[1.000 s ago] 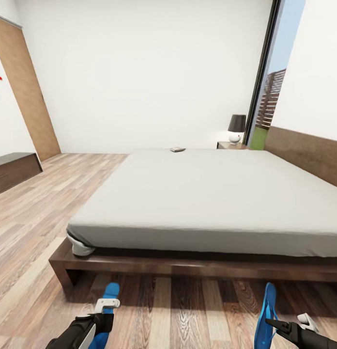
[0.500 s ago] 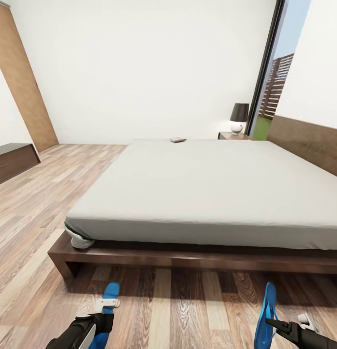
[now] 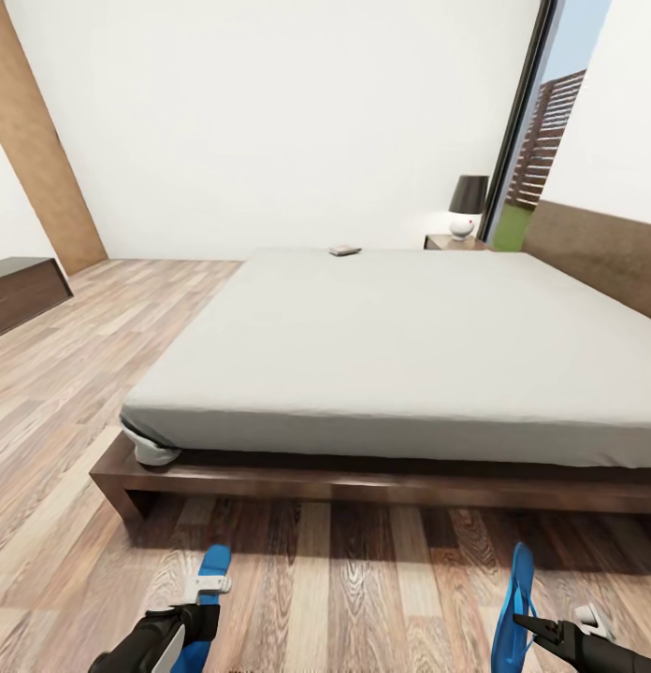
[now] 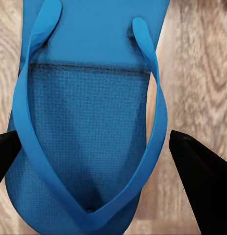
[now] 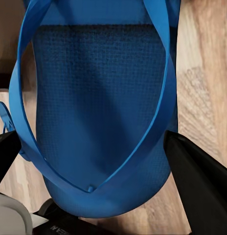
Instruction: In the bedroom, move the book from the bed onto either nightstand, and place the two sandals side by side next to the bed.
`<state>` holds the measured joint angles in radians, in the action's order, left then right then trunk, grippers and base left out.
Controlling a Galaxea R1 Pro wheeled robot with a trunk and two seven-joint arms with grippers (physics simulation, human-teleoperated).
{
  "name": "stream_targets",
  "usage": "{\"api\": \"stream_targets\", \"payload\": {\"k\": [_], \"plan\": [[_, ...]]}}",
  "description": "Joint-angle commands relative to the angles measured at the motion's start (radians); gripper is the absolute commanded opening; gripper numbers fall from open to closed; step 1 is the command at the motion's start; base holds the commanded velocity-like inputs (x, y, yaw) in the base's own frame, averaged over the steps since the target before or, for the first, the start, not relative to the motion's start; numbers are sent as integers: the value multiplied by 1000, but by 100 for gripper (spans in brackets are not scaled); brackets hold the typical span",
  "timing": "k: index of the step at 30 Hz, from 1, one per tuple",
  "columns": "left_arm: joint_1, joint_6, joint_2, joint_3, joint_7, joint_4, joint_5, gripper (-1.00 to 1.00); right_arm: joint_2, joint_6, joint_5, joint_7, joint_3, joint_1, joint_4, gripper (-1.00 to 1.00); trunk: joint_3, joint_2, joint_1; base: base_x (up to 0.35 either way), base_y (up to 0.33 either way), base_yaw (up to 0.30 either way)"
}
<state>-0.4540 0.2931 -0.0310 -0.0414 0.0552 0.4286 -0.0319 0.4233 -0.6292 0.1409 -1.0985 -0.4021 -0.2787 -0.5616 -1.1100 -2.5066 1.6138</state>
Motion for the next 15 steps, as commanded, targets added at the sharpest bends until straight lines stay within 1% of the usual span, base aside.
{"api": "stream_targets", "payload": {"k": [1, 8, 12, 14, 15], "plan": [[0, 6, 0, -5, 6, 2, -3, -100, 0, -7, 5, -1, -1, -1, 0, -100, -5, -1, 0, 0, 0, 0], [0, 6, 0, -5, 6, 2, 0, -100, 0, -7, 5, -1, -1, -1, 0, -100, -32, -2, 3, 0, 0, 0], [0, 9, -1, -7, 7, 3, 47, -100, 0, -7, 5, -1, -1, -1, 0, -100, -47, -3, 5, 0, 0, 0], [0, 11, -5, -9, 5, 7, 66, -100, 0, -7, 5, -1, -1, -1, 0, -100, -55, -4, 6, 0, 0, 0], [-1, 13, -6, -9, 5, 8, 70, -100, 0, -7, 5, -1, -1, -1, 0, -100, -59, -4, 6, 0, 0, 0]]}}
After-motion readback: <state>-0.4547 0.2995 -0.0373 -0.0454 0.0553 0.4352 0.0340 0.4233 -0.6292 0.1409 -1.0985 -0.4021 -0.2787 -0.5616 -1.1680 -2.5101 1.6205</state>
